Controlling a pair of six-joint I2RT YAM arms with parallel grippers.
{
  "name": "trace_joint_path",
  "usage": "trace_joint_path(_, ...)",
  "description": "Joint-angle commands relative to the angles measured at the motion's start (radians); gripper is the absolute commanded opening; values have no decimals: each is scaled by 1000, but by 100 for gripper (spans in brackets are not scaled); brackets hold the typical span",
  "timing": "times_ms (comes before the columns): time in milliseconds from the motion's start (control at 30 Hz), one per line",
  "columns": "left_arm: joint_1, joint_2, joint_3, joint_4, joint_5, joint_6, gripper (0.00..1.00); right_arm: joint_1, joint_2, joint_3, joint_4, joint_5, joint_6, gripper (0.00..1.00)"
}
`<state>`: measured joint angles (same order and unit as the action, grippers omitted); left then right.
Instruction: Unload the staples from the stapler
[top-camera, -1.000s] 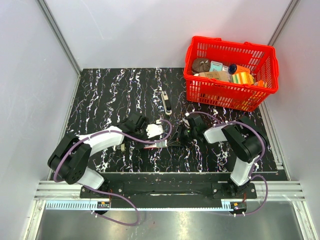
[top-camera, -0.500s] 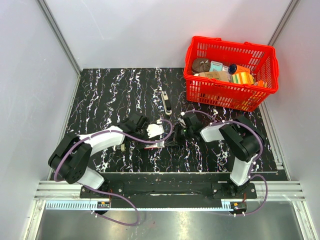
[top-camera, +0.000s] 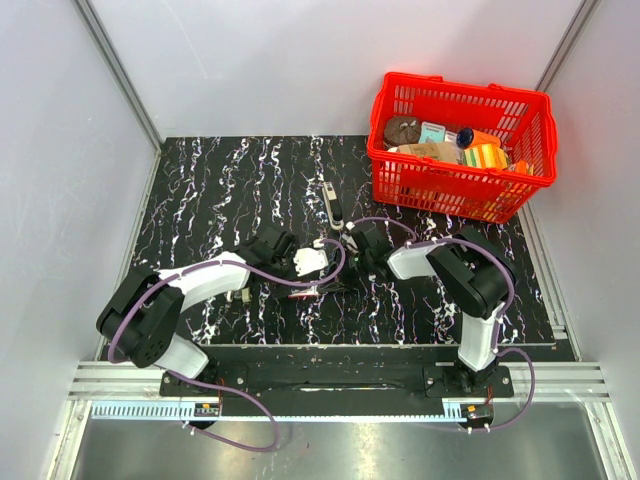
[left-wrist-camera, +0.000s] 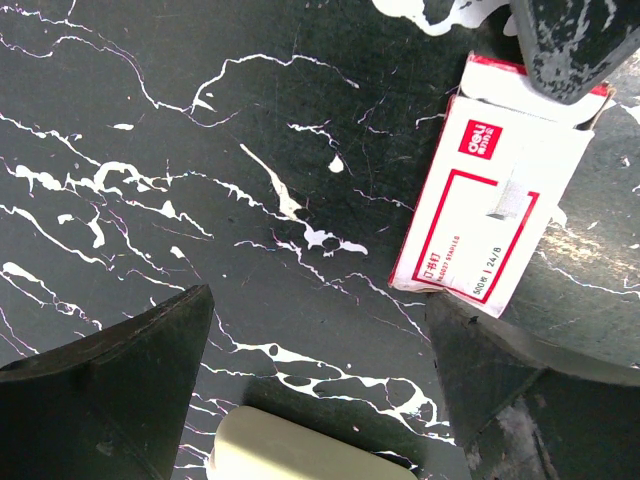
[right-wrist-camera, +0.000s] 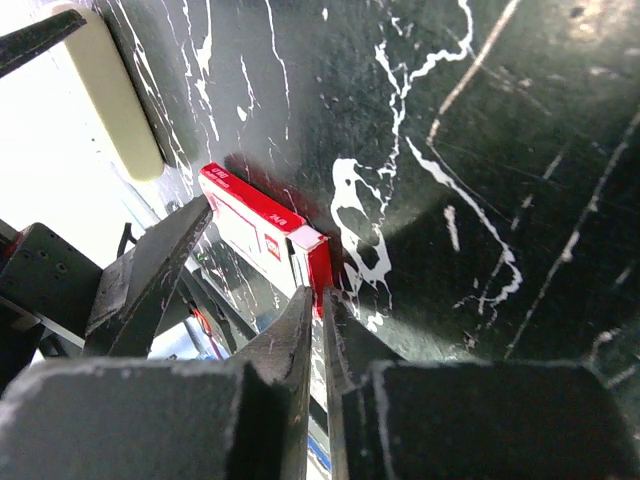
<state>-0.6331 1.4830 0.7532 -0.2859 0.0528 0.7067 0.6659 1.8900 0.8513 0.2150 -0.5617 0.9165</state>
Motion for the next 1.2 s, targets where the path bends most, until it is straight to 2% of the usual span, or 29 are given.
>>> trace_joint_path(0, -8, 23, 14, 14, 2, -4, 93, 18, 27, 32, 3, 5, -15, 12)
trace_joint_path(100, -7, 22, 12, 14, 1, -1, 93, 21, 26, 22, 32, -6, -8, 13)
trace_joint_path(200, -10, 20, 14, 14, 2, -3, 93, 20, 20, -9, 112, -27, 18, 18)
trace_joint_path(333, -11, 20, 17, 16, 2, -4, 93, 20, 30, -4, 130, -47, 21, 23)
trace_joint_path(567, -16, 33, 28, 16, 4, -9, 93, 20, 49, -17, 204, -81, 58, 27)
trace_joint_path(733, -23, 51, 57, 13, 15, -22, 93, 20, 43, -24, 193, -72, 61, 27)
trace_joint_path(867, -22, 51, 81, -18, 32, -42, 93, 8, 3, -24, 98, -44, 15, 29)
trace_joint_path(900, -23, 49, 92, -35, 36, -52, 94, 0, -11, -27, 72, -35, 2, 32)
trace_joint_path(1000, -22, 20, 136, -105, 54, -73, 99, -28, -81, -47, -23, 5, -54, 48)
trace_joint_path(1167, 10, -82, 245, -248, 133, -108, 99, -74, -204, -51, -159, 37, -143, 74)
